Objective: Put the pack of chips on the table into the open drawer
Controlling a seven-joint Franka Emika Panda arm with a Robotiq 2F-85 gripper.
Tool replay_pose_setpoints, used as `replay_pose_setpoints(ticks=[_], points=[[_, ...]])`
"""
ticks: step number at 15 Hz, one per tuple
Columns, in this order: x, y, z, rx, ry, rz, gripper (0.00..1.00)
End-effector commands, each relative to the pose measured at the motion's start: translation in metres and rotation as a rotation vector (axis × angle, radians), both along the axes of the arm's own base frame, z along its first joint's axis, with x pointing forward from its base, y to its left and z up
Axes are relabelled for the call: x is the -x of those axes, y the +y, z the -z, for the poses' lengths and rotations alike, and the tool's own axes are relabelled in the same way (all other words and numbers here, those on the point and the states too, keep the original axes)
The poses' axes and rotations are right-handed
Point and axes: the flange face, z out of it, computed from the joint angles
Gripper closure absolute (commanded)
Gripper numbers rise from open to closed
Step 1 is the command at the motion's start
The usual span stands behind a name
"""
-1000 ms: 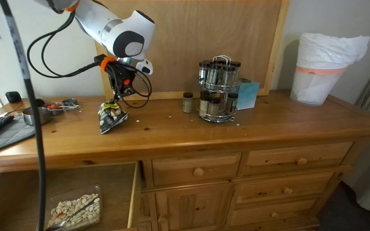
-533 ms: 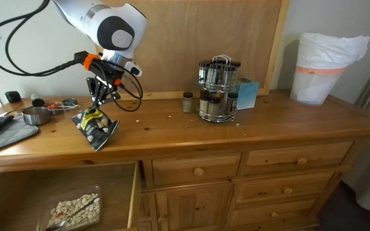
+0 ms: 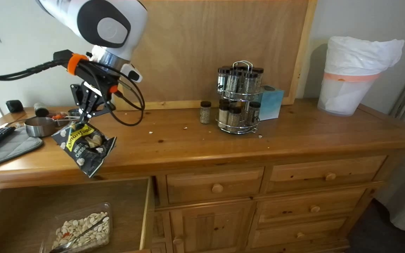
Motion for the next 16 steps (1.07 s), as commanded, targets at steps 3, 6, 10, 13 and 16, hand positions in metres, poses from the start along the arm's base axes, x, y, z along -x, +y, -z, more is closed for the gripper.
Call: replay_pose_setpoints(ticks=[3,6,10,13,16], points=[[0.003,-0.001,-0.001,-0.001,0.001,-0.002,0.98],[0.004,0.007,0.004,0.001,-0.002,-0.020,0.98],[0.017,0.051,0.025,0.005,0.003,-0.113,0.99],[0.039,0.093,0.049,-0.010,0.034,-0.158,1.00],[0.065,0.128,0.078,-0.013,0.080,-0.169,0.99]])
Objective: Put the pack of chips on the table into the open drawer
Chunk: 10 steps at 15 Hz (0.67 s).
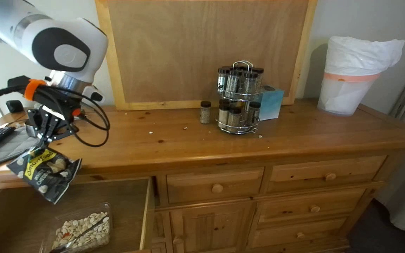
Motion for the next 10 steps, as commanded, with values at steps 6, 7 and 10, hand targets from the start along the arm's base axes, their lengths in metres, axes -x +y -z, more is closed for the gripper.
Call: replay_pose_setpoints(ticks=[6,7,10], points=[[0.077,0.047,0.069,-0.094,0.103,0.113,0.99],[0.083,0.047,0.075,-0.111,0.111,0.144,0.99],[0.098,0.044,0.093,-0.166,0.119,0.258,0.99]])
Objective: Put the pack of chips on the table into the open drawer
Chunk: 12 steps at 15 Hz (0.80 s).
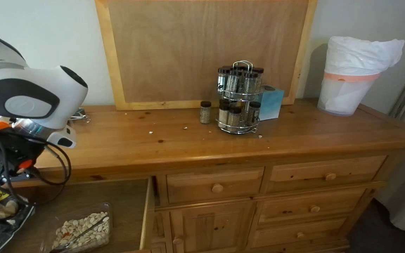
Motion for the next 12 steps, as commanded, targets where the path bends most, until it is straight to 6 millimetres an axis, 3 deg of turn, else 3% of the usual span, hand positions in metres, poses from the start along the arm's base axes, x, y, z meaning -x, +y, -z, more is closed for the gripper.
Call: replay_pose_setpoints(ticks=[1,9,10,12], points=[[0.019,-0.004,0.018,-0.055,-0.021,0.131,0.99],[0.032,-0.016,0.052,-0.130,-0.094,0.306,0.97],[0.033,-0.018,0.053,-0.135,-0.100,0.307,0.71],[0.035,-0.020,0.055,-0.135,-0.114,0.303,0.64]])
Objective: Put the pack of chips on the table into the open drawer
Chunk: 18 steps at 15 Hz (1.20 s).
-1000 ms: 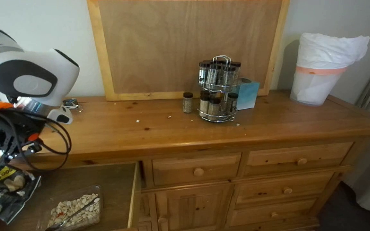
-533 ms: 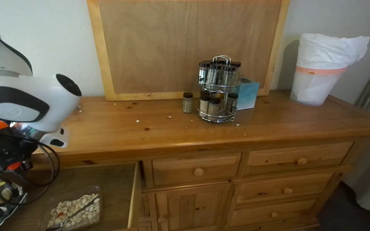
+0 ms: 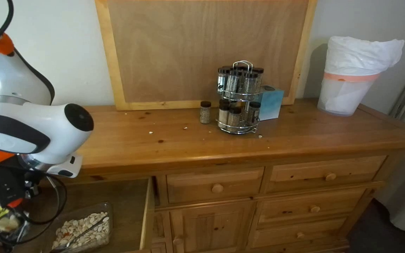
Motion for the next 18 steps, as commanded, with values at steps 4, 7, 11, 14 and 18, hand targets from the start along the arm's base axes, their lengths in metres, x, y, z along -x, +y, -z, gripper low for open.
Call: replay_pose_setpoints(ticks=[4,7,11,14,18], points=[[0.007,-0.003,-0.001,0.006,-0.055,0.005,0.36],[0.013,-0.006,-0.006,0.051,-0.057,-0.033,0.16],[0.027,-0.018,-0.027,0.214,-0.094,-0.158,0.00],[0.035,-0.028,-0.056,0.354,-0.125,-0.242,0.00],[0.043,-0.029,-0.103,0.529,-0.189,-0.336,0.00]])
